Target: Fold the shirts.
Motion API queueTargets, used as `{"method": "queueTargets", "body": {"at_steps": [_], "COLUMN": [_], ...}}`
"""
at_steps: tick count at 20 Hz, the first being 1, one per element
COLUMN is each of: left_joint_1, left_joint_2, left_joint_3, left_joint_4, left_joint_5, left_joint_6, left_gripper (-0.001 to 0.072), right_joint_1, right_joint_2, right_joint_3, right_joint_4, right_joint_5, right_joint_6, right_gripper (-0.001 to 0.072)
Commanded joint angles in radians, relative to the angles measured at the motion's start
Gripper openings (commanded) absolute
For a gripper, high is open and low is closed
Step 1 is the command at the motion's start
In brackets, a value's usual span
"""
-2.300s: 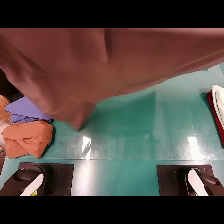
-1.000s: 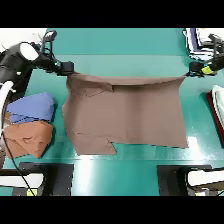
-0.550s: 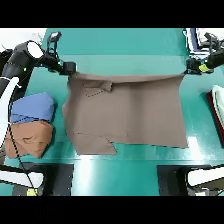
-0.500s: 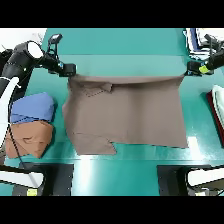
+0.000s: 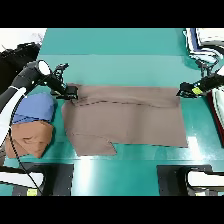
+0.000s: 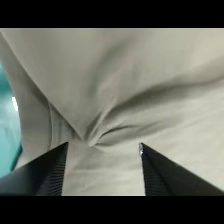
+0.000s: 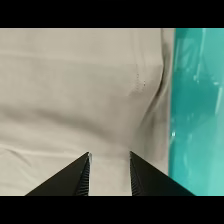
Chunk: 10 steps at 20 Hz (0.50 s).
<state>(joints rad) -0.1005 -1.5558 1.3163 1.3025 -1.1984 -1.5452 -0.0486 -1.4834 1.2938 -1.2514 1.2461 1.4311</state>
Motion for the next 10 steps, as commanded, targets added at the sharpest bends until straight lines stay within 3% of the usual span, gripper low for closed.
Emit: {"method": "queueTargets", "body": {"at_steps": [1, 5, 10], "left_joint_1": [-0.001, -0.002, -0.002], "left_joint_2": [0.049, 0.294, 0.64], "left_joint_3": [-0.025, -0.192, -0.618], "left_joint_4": [0.034, 0.092, -0.047], "left_joint_5": [-0.069, -0.115, -0.135], "left_joint_6": [-0.017, -0.027, -0.1], "left_gripper": [0.0496, 0.0496, 0.0496], "right_joint_1": [-0.003, -0.003, -0.003], "right_joint_2": [0.055, 0.199, 0.31], "right_joint_3": [-0.029, -0.03, -0.029], "right_joint_4": [0.017, 0.021, 0.021], "right_joint_5": [0.048, 0.1, 0.063], "right_joint_6": [0.0, 0.0, 0.0], "right_gripper": [0.0294, 0.0294, 0.0294]}}
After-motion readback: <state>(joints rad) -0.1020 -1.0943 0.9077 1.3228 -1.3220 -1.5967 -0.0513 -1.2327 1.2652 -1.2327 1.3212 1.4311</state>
